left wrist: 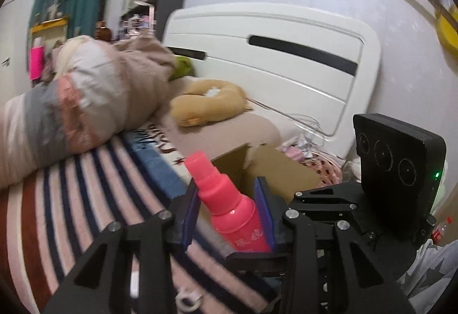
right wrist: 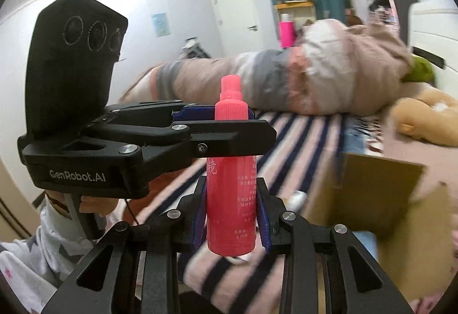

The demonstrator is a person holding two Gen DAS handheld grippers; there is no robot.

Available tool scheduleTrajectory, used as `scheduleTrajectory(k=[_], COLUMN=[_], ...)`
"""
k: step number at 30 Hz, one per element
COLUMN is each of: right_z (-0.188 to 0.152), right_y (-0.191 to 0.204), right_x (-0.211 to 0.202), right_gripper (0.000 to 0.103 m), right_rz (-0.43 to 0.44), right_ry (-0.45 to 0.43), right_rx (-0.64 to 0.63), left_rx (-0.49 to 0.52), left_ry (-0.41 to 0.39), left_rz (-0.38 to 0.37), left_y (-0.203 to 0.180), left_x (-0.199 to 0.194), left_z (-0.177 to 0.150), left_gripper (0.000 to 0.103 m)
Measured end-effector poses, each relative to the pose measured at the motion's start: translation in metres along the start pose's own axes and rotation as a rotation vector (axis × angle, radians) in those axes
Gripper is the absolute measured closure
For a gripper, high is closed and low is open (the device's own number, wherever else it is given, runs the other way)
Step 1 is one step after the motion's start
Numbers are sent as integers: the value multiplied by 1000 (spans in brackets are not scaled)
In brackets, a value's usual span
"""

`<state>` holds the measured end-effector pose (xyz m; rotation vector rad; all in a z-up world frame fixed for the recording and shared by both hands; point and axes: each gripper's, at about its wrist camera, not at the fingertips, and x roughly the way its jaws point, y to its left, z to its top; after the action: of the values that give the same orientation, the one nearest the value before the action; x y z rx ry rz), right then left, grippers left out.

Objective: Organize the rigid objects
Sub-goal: 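Lower the red spray bottle into the cardboard box and release it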

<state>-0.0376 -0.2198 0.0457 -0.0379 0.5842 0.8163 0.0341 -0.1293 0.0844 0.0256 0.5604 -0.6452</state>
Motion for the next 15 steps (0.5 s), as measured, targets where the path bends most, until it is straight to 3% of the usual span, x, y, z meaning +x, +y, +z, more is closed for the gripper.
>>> scheduleTrajectory(k=[6,14,15], right_z=[-24,-40,-43], right_y=[-57,-99,-101], right_x=[-16,23,24], right_gripper=[77,76,76], right_rz=[-87,-60,-46], right_ry=[52,178,193], right_rx=[108,200,217], left_rx=[60,46,40], left_ry=[114,223,227], left_rz=[-31,4,5], left_y=[-33,-24,-22], left_x=[69,109,110], left_z=[10,-2,-2], left_gripper=[69,68,63])
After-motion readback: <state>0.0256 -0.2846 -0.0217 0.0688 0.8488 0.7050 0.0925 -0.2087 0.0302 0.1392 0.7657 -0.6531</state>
